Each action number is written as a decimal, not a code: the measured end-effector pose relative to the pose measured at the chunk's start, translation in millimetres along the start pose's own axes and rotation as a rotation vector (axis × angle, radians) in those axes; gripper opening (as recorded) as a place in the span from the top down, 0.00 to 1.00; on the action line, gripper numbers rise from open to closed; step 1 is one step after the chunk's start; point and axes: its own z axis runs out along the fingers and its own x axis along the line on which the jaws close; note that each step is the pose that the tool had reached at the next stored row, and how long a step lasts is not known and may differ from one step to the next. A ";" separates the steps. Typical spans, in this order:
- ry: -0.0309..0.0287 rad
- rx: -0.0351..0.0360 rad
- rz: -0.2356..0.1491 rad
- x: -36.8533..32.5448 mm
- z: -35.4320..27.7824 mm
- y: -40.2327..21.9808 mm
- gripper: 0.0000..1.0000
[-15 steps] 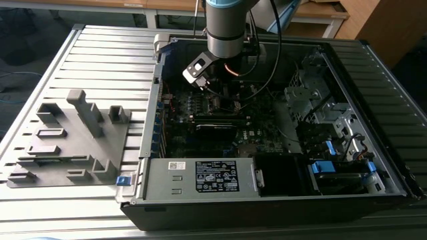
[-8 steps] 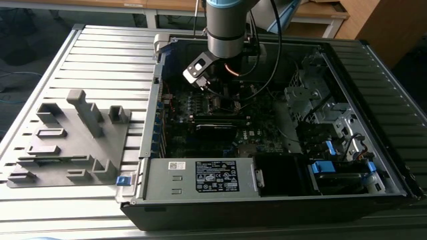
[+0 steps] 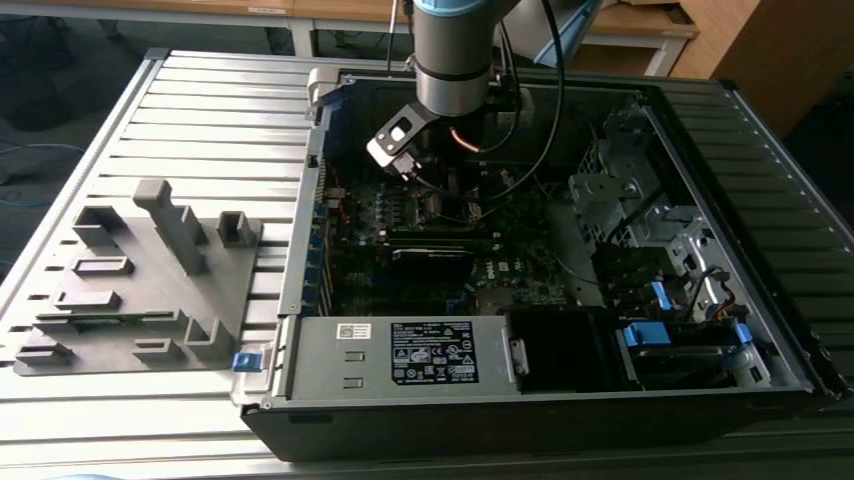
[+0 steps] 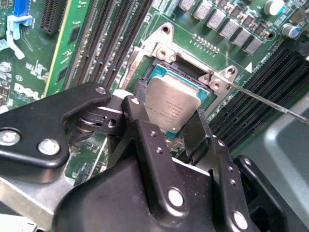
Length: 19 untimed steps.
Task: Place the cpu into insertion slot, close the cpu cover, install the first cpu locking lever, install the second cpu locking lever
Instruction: 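Place the cpu into insertion slot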
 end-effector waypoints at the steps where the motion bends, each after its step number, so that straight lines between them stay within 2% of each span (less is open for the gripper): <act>1: 0.0001 0.0000 0.000 0.0 0.0 0.2 0.46; 19: -0.0002 0.0001 0.000 -0.9 0.3 0.5 0.46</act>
